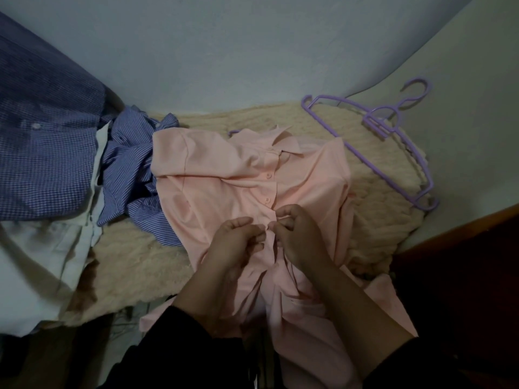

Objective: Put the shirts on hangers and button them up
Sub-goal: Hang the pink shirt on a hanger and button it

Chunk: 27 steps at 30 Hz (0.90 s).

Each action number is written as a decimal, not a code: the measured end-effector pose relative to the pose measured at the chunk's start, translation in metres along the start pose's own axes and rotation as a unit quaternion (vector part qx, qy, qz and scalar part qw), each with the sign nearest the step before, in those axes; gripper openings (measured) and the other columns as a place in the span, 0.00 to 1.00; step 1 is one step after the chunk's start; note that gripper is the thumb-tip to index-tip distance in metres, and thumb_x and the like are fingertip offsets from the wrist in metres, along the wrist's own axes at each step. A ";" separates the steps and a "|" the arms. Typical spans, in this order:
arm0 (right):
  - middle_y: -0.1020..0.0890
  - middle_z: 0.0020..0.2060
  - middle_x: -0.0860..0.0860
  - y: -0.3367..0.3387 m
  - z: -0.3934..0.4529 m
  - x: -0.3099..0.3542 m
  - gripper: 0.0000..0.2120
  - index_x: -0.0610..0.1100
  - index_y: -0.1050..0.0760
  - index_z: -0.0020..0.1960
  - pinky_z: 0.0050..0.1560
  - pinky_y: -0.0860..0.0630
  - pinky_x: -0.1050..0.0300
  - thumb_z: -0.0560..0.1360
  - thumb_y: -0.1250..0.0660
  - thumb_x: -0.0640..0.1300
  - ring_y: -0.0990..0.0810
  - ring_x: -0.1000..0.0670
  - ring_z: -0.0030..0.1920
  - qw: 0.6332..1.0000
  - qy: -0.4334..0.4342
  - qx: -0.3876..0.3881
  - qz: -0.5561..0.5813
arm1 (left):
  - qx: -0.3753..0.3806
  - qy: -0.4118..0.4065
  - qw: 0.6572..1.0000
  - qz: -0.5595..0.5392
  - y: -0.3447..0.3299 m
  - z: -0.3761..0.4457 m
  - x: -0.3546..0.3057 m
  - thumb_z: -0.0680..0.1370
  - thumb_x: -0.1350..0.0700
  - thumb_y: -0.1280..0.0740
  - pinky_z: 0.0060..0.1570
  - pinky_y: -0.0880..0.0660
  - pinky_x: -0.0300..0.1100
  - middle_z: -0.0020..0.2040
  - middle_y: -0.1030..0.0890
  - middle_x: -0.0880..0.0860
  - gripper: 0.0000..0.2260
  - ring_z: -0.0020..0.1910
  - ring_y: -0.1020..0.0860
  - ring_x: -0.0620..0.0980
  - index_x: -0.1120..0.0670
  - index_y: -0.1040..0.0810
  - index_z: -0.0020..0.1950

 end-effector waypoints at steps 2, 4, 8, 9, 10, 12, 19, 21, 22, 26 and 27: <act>0.20 0.38 0.51 0.001 0.001 0.001 0.09 0.51 0.29 0.46 0.40 0.26 0.58 0.74 0.33 0.39 0.23 0.55 0.36 1.000 0.006 0.002 -0.009 | 0.015 0.013 1.000 0.011 0.000 0.001 0.000 0.75 0.67 0.34 0.32 0.27 0.40 0.37 0.20 0.56 0.14 0.32 0.23 0.48 0.59 0.30 0.59; 0.22 0.37 0.52 0.006 0.005 0.001 0.08 0.51 0.29 0.45 0.40 0.24 0.54 0.75 0.35 0.38 0.22 0.52 0.37 1.000 -0.003 -0.023 -0.005 | 0.004 -0.010 0.998 0.069 0.005 0.001 -0.001 0.76 0.65 0.33 0.36 0.25 0.45 0.40 0.20 0.59 0.13 0.34 0.23 0.50 0.59 0.30 0.58; 0.21 0.42 0.48 0.026 0.023 0.008 0.07 0.48 0.30 0.49 0.49 0.22 0.48 0.75 0.39 0.37 0.21 0.43 0.46 0.996 -0.019 -0.081 0.013 | -0.020 -0.114 0.974 0.196 0.016 0.004 -0.012 0.77 0.62 0.34 0.44 0.24 0.43 0.40 0.20 0.54 0.12 0.37 0.21 0.46 0.58 0.29 0.59; 0.21 0.44 0.47 0.028 0.027 0.010 0.08 0.48 0.30 0.50 0.51 0.22 0.48 0.75 0.39 0.37 0.21 0.44 0.47 0.997 -0.021 -0.075 0.015 | -0.016 -0.136 0.966 0.218 0.016 0.004 -0.015 0.78 0.62 0.35 0.43 0.24 0.39 0.40 0.20 0.52 0.11 0.37 0.21 0.44 0.57 0.29 0.59; 0.20 0.46 0.47 0.028 0.029 0.013 0.09 0.48 0.30 0.51 0.52 0.22 0.48 0.75 0.40 0.37 0.20 0.44 0.48 0.998 -0.027 -0.061 0.022 | -0.008 -0.152 0.960 0.236 0.016 0.004 -0.017 0.78 0.62 0.35 0.43 0.24 0.35 0.42 0.20 0.51 0.11 0.38 0.21 0.42 0.56 0.28 0.60; 0.19 0.49 0.47 0.026 0.027 0.013 0.11 0.50 0.30 0.52 0.55 0.23 0.47 0.75 0.41 0.36 0.20 0.46 0.50 0.999 -0.036 -0.026 0.031 | 0.001 -0.172 0.948 0.269 0.014 0.002 -0.018 0.77 0.61 0.33 0.48 0.24 0.32 0.45 0.19 0.49 0.12 0.45 0.20 0.42 0.55 0.27 0.59; 0.21 0.46 0.52 0.030 -0.014 0.000 0.11 0.51 0.29 0.53 0.48 0.28 0.67 0.76 0.34 0.38 0.23 0.54 0.48 0.999 0.011 -0.043 -0.014 | -0.021 -0.246 0.899 0.361 0.008 -0.037 0.000 0.71 0.54 0.28 0.40 0.26 0.33 0.38 0.20 0.48 0.11 0.35 0.23 0.40 0.46 0.24 0.52; 0.22 0.46 0.53 0.027 -0.027 -0.004 0.11 0.49 0.28 0.56 0.43 0.31 0.71 0.76 0.35 0.38 0.23 0.56 0.46 0.999 0.000 -0.032 -0.031 | 0.002 -0.239 0.897 0.372 0.008 -0.046 0.010 0.69 0.53 0.25 0.39 0.28 0.33 0.39 0.21 0.49 0.16 0.36 0.24 0.41 0.46 0.25 0.54; 0.22 0.46 0.54 0.025 -0.031 -0.007 0.12 0.47 0.27 0.57 0.43 0.31 0.71 0.76 0.35 0.37 0.23 0.55 0.47 0.999 -0.010 -0.028 -0.030 | -0.001 -0.237 0.894 0.381 0.009 -0.047 0.014 0.69 0.54 0.24 0.39 0.28 0.31 0.40 0.21 0.48 0.18 0.37 0.24 0.41 0.46 0.26 0.55; 0.22 0.48 0.52 0.021 -0.043 -0.014 0.11 0.43 0.25 0.58 0.46 0.31 0.65 0.76 0.35 0.37 0.24 0.53 0.49 0.997 -0.050 -0.034 -0.041 | -0.049 -0.234 0.898 0.369 0.015 -0.046 0.017 0.72 0.59 0.28 0.39 0.32 0.22 0.40 0.20 0.45 0.14 0.38 0.23 0.36 0.48 0.26 0.54; 0.22 0.49 0.51 0.021 -0.044 -0.014 0.11 0.42 0.24 0.57 0.48 0.31 0.64 0.76 0.35 0.36 0.25 0.53 0.49 0.996 -0.058 -0.037 -0.048 | -0.058 -0.231 0.900 0.365 0.016 -0.046 0.016 0.72 0.60 0.28 0.38 0.33 0.21 0.39 0.21 0.44 0.13 0.37 0.24 0.34 0.47 0.26 0.53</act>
Point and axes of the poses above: each hand's wrist, its own z-axis towards the middle knuckle, its own y-axis out of the back of the hand, x = y × z, the point moved 4 cm from there along z, towards the middle knuckle
